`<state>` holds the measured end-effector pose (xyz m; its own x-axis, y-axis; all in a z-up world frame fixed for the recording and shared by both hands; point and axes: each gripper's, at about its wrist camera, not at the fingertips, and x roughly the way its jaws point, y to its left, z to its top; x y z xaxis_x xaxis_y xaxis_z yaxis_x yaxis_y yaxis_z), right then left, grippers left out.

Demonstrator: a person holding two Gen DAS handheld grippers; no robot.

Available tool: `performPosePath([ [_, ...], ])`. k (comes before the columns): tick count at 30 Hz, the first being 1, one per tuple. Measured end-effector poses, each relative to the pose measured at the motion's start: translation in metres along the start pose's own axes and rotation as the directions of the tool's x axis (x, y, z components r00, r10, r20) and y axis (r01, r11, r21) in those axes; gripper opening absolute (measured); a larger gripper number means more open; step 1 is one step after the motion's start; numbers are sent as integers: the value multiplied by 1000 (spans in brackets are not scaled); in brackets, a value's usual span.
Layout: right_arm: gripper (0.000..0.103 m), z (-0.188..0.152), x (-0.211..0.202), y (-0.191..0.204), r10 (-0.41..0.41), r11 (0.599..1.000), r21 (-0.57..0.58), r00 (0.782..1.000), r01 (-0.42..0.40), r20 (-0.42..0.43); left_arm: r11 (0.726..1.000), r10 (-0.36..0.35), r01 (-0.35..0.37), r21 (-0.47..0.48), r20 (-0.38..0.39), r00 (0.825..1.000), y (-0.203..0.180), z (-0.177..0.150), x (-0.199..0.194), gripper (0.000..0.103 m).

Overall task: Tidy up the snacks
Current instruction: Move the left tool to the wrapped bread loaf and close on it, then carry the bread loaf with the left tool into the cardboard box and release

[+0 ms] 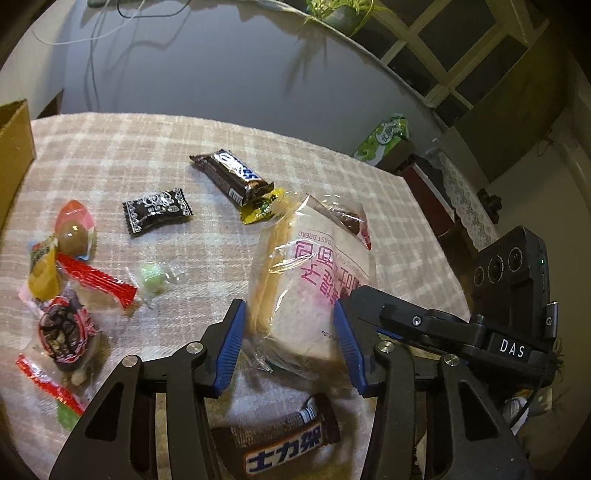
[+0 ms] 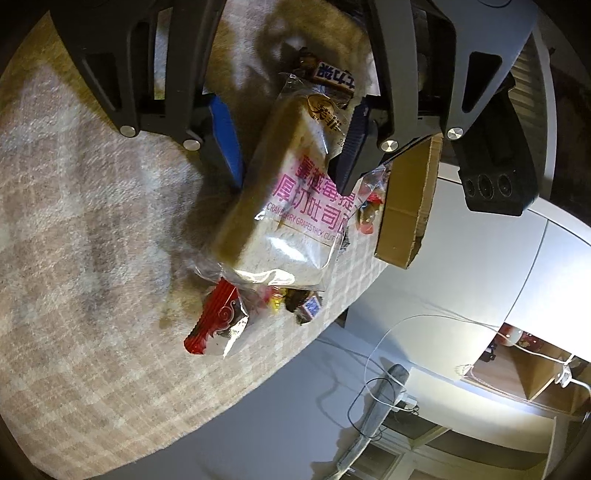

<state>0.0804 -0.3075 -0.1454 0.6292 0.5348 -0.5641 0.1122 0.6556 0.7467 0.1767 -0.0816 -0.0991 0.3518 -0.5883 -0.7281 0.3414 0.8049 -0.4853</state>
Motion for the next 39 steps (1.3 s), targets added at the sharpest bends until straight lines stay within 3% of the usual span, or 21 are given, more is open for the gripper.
performPosePath([
  [10, 53, -5, -9, 45, 18, 996, -87, 1000, -17, 12, 1000, 5, -5, -4, 95, 995, 3, -5, -47, 46],
  [21, 53, -20, 6, 114, 56, 977, -206, 998, -58, -18, 998, 47, -37, -49, 214, 976, 35, -19, -112, 46],
  [39, 53, -42, 92, 227, 76, 916, -380, 985, -130, -153, 973, 160, -90, -211, 344, 925, 116, -32, -193, 46],
])
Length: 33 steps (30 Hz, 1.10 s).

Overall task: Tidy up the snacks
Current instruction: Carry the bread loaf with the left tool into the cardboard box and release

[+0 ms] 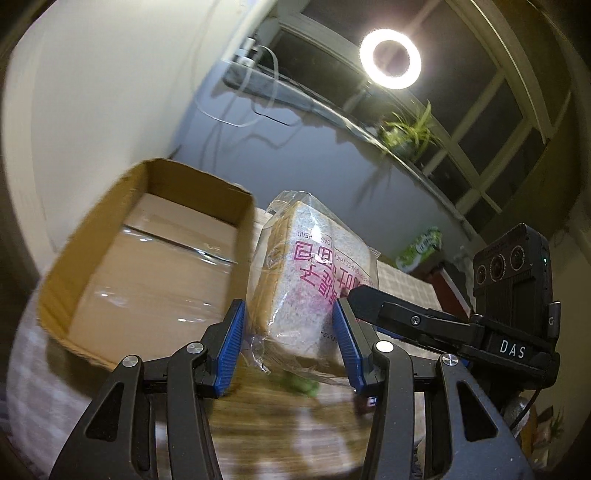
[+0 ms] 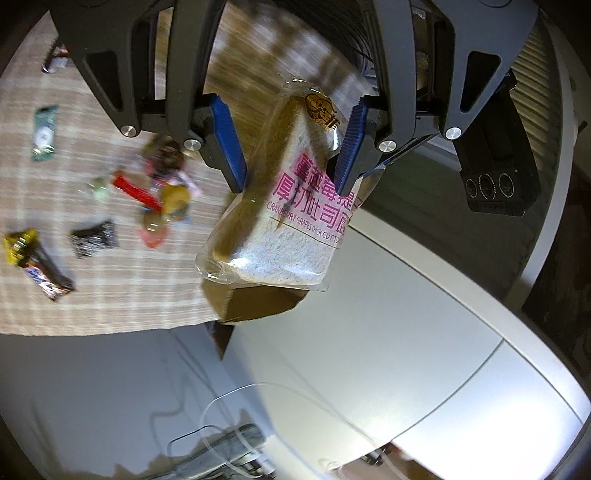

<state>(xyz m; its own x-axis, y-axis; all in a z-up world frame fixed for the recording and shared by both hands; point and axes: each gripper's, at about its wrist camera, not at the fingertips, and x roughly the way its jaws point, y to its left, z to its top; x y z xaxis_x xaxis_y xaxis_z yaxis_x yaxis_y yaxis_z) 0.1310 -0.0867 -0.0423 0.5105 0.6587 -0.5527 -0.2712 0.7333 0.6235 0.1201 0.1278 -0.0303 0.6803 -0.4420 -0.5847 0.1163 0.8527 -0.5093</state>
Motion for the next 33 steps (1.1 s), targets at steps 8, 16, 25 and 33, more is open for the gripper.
performPosePath([
  [8, 53, 9, 46, 25, 11, 998, -56, 998, -14, -64, 997, 47, -46, -61, 27, 999, 40, 6, -12, 46],
  [16, 52, 13, 87, 44, -15, 994, -107, 993, 3, -116, 991, 90, -86, -104, 29, 996, 69, 9, -10, 45],
  [25, 52, 16, 112, 53, -100, 980, -186, 988, 77, -119, 975, 219, -216, -58, 46, 975, 76, 10, -6, 43],
  [33, 52, 19, 107, 52, -138, 972, -205, 987, 118, -86, 971, 231, -226, -79, 58, 971, 83, 7, -14, 43],
])
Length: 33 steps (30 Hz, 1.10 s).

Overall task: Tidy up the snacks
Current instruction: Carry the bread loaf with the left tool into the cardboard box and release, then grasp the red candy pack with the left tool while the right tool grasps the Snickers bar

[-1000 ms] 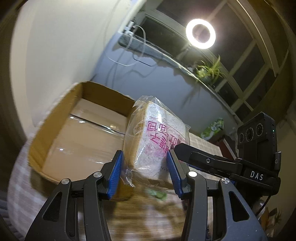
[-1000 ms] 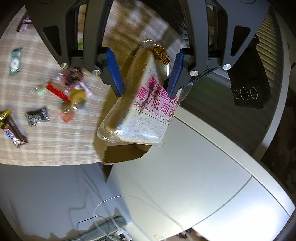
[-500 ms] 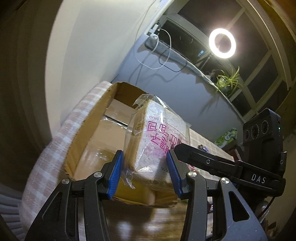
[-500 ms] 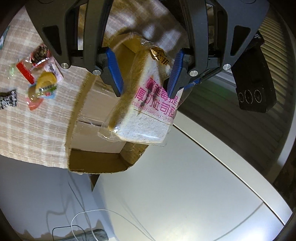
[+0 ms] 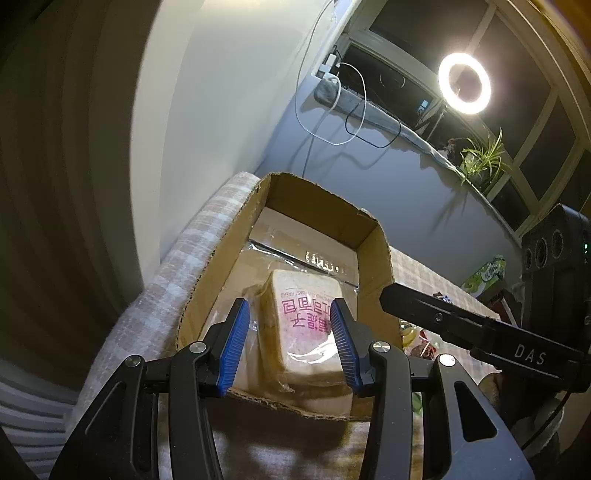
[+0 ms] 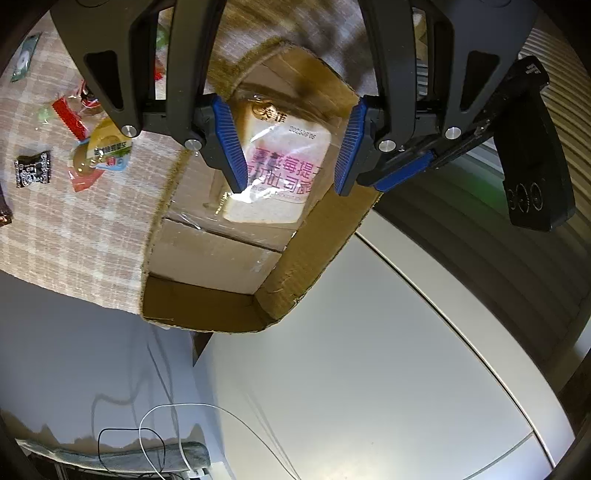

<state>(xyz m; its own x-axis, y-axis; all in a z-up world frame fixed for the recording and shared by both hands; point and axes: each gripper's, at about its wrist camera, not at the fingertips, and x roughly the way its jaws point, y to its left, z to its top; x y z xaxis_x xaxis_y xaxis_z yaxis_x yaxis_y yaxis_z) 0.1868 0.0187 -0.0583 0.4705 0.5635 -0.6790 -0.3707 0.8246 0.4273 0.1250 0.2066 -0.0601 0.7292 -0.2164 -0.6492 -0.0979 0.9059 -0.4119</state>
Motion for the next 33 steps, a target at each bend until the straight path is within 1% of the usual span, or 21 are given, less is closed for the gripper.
performPosePath([
  [6, 52, -5, -18, -3, -8, 1000, 2, 1000, 8, 16, 1000, -15, 15, 23, 7, 1000, -12, -1, -8, 43],
  [8, 53, -7, -27, -3, -16, 1000, -3, 1000, 16, 26, 999, -22, 22, 36, 9, 1000, -19, -3, -10, 46],
  [10, 53, -11, -38, -5, -27, 1000, -8, 999, 28, 39, 999, -28, 28, 47, 10, 1000, -25, -5, -12, 46],
  [12, 61, -15, -49, -9, -39, 999, -11, 998, 39, 53, 997, -35, 34, 68, 8, 999, -34, -8, -13, 46],
  [13, 67, -18, -58, -12, -46, 999, -13, 997, 47, 64, 996, -37, 37, 78, 7, 999, -39, -9, -14, 47],
  [15, 69, -24, -70, -17, -53, 998, -16, 995, 54, 79, 994, -47, 46, 97, 5, 999, -48, -13, -15, 49],
  [18, 71, -35, -93, -32, -91, 996, -8, 991, 92, 98, 990, -60, 60, 124, -4, 998, -63, -20, -16, 50],
  [20, 77, -40, -104, -43, -112, 994, 10, 987, 112, 112, 988, -71, 73, 136, -13, 997, -71, -23, -16, 50],
  [22, 80, -48, -122, -58, -139, 990, 39, 982, 135, 129, 985, -82, 85, 149, -26, 996, -79, -27, -14, 51],
  [25, 80, -59, -141, -78, -174, 983, 79, 975, 165, 137, 981, -94, 101, 168, -47, 994, -90, -35, -9, 54],
  [30, 80, -83, -159, -107, -246, 966, 107, 962, 234, 116, 974, -99, 114, 195, -88, 991, -105, -46, 2, 54],
  [33, 80, -101, -165, -118, -278, 958, 98, 956, 270, 88, 969, -98, 120, 216, -112, 989, -114, -54, 11, 54],
])
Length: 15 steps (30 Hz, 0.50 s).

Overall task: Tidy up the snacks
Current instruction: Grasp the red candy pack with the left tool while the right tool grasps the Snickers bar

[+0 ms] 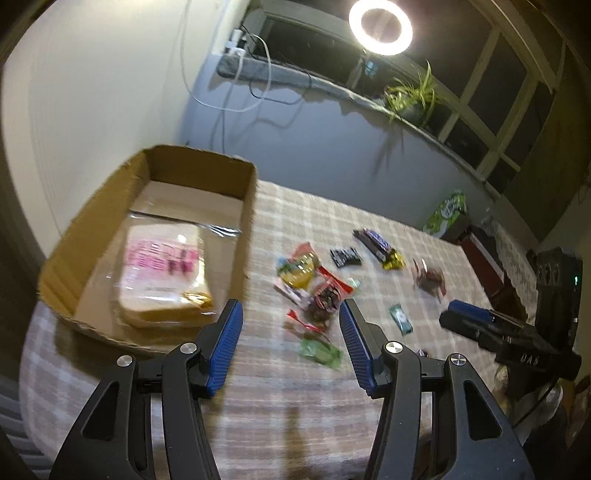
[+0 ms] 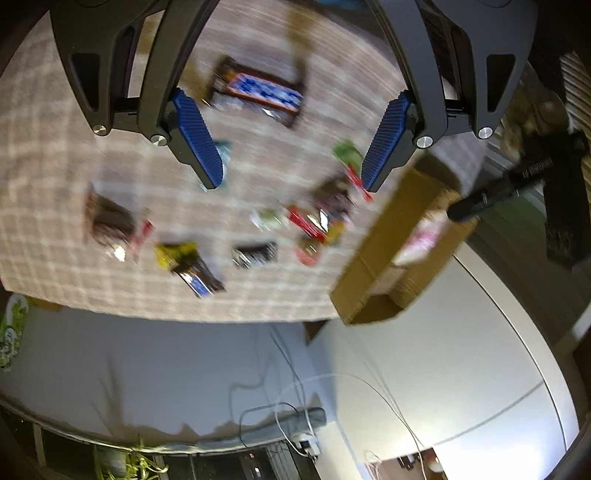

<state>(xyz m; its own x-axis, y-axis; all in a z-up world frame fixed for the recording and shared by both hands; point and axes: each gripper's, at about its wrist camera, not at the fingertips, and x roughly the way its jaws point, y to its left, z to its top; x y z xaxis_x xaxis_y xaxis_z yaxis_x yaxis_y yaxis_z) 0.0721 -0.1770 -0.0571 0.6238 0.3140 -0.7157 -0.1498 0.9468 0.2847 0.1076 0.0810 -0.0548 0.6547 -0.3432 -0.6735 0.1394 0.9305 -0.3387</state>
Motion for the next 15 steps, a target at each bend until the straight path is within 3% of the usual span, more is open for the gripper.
performPosePath([
  [7, 80, -35, 10, -8, -38, 993, -113, 995, 27, -95, 996, 25, -20, 91, -53, 998, -31, -2, 32, 54],
  [15, 80, -51, 22, 8, -61, 954, -301, 990, 19, -129, 971, 110, -84, 222, -108, 988, -53, 0, 74, 54],
])
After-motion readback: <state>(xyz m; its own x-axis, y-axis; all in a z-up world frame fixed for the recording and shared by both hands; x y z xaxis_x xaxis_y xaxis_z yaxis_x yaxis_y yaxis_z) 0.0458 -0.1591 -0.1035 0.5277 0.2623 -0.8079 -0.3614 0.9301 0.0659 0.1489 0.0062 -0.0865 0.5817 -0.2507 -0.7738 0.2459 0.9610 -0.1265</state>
